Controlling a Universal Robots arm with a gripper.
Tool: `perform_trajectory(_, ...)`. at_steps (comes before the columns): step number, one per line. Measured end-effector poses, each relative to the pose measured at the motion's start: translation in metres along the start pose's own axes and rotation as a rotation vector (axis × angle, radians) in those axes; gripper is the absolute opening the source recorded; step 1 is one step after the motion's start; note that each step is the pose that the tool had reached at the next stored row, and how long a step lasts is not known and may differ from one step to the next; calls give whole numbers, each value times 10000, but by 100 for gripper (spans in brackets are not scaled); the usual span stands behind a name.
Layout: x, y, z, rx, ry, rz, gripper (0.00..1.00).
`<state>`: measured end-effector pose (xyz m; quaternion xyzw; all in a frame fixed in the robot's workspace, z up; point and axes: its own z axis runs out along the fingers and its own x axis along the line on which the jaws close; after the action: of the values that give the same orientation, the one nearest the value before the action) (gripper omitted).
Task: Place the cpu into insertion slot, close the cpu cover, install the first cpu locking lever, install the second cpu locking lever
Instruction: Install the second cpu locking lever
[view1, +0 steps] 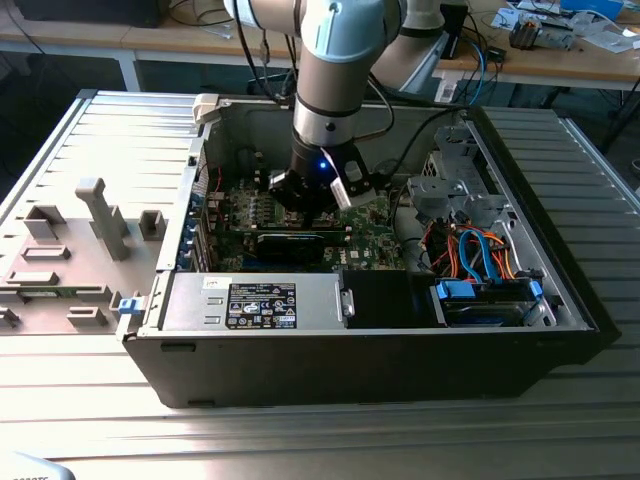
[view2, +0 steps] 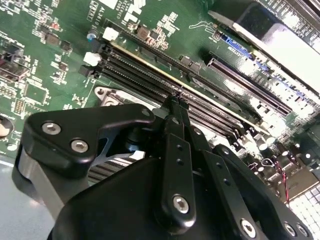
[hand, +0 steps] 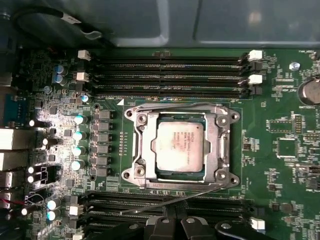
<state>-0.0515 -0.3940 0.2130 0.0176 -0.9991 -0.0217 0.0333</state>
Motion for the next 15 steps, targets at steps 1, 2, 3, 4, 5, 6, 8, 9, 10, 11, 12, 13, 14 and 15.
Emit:
perform_trajectory(1, 6, 0, 5, 2, 1, 0, 11)
perform_trajectory(2, 13, 0, 10, 2, 1, 0, 11)
perform_trajectory(3, 22, 0, 16, 2, 0, 0, 11)
perform_trajectory(4, 32, 0, 20, 1, -1, -1, 11)
perform_trajectory(5, 61, 1, 28, 0, 0, 0, 11)
perform_trajectory(6, 84, 2, 35, -1, -1, -1, 11)
perform_trajectory(8, 123, 3, 43, -1, 0, 1, 11)
perform_trajectory(9, 128, 3, 44, -1, 0, 1, 11)
perform_trajectory(10, 129, 3, 43, 0, 0, -1, 11)
perform_trajectory(11, 130, 2, 41, 1, -2, -2, 11)
perform_trajectory(12, 131, 2, 29, 1, -4, -2, 11)
perform_trajectory(13, 134, 5, -11, 0, -7, -1, 11)
perform_trajectory(14, 136, 6, -39, 1, -9, 0, 11)
perform_trajectory(15, 137, 8, -65, -1, -10, -1, 11)
